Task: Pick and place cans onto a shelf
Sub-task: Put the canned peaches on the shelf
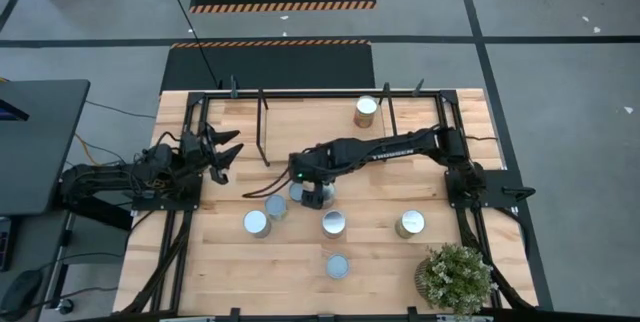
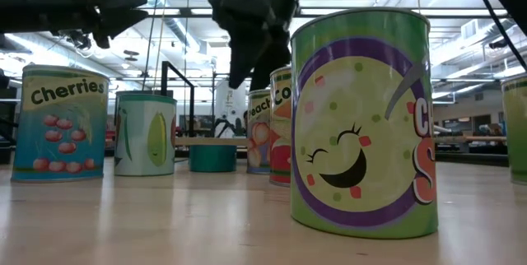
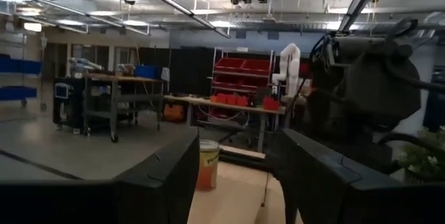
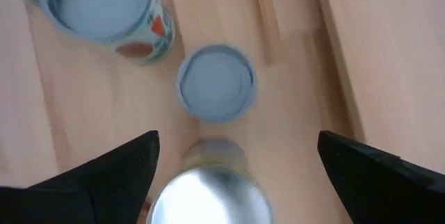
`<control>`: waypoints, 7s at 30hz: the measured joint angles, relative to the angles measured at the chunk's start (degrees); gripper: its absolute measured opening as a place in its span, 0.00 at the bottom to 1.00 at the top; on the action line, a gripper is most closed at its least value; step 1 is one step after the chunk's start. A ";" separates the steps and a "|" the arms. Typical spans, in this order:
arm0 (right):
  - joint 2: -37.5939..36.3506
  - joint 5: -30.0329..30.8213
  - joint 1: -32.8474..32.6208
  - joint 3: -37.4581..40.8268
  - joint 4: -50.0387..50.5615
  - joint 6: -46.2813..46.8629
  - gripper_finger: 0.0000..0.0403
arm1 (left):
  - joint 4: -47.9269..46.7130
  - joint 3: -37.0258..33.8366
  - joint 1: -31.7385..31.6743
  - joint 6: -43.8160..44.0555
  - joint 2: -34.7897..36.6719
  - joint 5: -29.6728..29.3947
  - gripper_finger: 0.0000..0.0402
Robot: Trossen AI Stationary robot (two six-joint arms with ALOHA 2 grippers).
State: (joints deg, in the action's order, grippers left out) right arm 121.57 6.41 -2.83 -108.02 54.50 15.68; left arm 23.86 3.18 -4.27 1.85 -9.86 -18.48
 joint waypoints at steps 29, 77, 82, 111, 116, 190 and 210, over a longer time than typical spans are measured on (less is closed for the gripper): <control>0.32 2.94 -2.38 1.04 15.26 10.75 0.99 | -0.99 -0.04 0.02 4.96 -0.25 2.21 0.51; -3.31 2.48 0.99 0.95 24.26 -14.20 0.80 | -1.67 -0.04 0.00 3.43 -0.25 2.16 0.51; -3.18 5.09 0.92 -0.95 23.51 -20.66 0.95 | -1.47 -0.04 0.00 3.34 -0.25 2.16 0.51; 3.16 6.33 5.30 -7.24 7.70 7.99 0.99 | -2.46 -0.01 -0.02 3.14 -0.27 1.78 0.51; 3.16 6.33 5.44 -7.18 12.38 11.87 0.99 | -2.78 0.00 -0.02 1.75 -0.25 1.77 0.51; -15.49 4.76 15.35 15.22 17.63 -28.08 0.80 | -4.05 -0.04 0.00 1.65 -0.27 1.14 0.51; -19.33 4.88 21.53 27.69 9.67 -32.86 0.96 | -4.09 -0.04 -0.07 1.37 -0.27 0.06 0.51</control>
State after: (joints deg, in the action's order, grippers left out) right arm 102.24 11.29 18.70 -80.34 64.17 -17.18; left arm 19.77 3.14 -4.34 3.21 -10.13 -18.41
